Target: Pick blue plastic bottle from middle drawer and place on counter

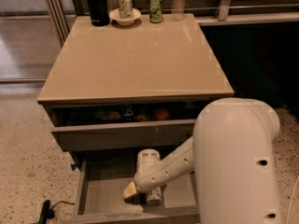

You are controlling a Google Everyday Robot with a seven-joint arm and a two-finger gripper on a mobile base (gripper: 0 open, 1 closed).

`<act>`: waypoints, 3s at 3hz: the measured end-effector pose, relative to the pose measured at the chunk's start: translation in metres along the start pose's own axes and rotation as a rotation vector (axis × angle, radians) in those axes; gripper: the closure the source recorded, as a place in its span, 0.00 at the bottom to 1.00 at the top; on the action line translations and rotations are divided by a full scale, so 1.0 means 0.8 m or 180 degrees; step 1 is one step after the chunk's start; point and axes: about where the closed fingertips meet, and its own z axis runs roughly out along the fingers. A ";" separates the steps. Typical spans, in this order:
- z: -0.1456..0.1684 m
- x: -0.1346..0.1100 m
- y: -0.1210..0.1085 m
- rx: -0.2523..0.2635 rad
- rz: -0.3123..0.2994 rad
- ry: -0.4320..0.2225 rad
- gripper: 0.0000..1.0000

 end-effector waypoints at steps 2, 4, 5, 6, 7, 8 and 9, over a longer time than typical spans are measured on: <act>0.000 0.000 0.000 0.0000 0.0000 0.0000 0.50; 0.000 0.000 0.000 0.0000 0.0000 0.0000 0.96; 0.000 0.000 0.000 0.0000 -0.0004 0.0000 1.00; 0.000 0.000 0.000 0.0000 -0.0004 0.0000 1.00; -0.004 -0.001 -0.001 -0.0026 -0.0138 -0.0025 1.00; -0.013 -0.002 -0.003 -0.0044 -0.0250 -0.0030 1.00; -0.024 -0.005 -0.004 -0.0050 -0.0335 -0.0031 1.00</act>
Offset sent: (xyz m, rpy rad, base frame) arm 0.0000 0.0000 0.0000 0.0000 0.0000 0.0000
